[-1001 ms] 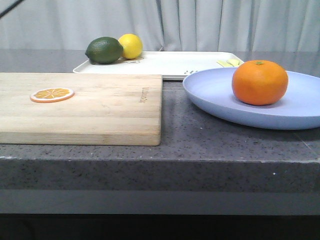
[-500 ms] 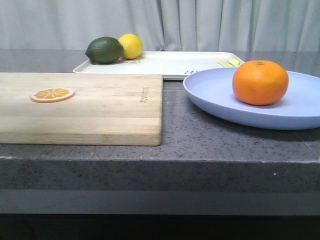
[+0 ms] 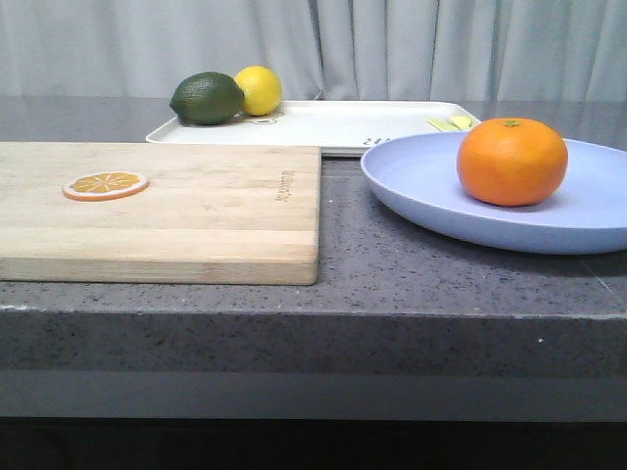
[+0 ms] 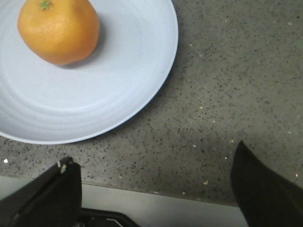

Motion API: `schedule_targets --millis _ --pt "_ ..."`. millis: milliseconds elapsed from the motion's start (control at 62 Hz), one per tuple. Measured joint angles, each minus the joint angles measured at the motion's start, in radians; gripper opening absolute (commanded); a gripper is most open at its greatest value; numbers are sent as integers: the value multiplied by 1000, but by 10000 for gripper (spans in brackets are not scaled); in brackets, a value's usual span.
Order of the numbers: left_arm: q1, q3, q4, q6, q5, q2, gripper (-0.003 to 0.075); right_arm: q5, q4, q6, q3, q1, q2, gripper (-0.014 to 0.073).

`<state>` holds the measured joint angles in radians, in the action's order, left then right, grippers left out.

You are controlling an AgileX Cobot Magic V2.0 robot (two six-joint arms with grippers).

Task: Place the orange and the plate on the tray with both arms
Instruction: 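Open the right gripper, release the orange, and lift away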

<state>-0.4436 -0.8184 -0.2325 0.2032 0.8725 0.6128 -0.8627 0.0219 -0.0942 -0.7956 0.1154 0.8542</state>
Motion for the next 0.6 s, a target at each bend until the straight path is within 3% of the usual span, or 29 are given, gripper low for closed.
schedule_targets --millis 113,291,436,597 --pt "0 0 0 18 -9 0 586 -41 0 5 -85 -51 124 643" --pt "0 0 6 30 -13 0 586 -80 -56 94 -126 -254 248 643" --pt "0 0 11 32 -13 0 586 -94 -270 267 -104 -414 274 643" --pt "0 0 14 32 -22 0 586 -122 -567 478 -55 -512 312 643"
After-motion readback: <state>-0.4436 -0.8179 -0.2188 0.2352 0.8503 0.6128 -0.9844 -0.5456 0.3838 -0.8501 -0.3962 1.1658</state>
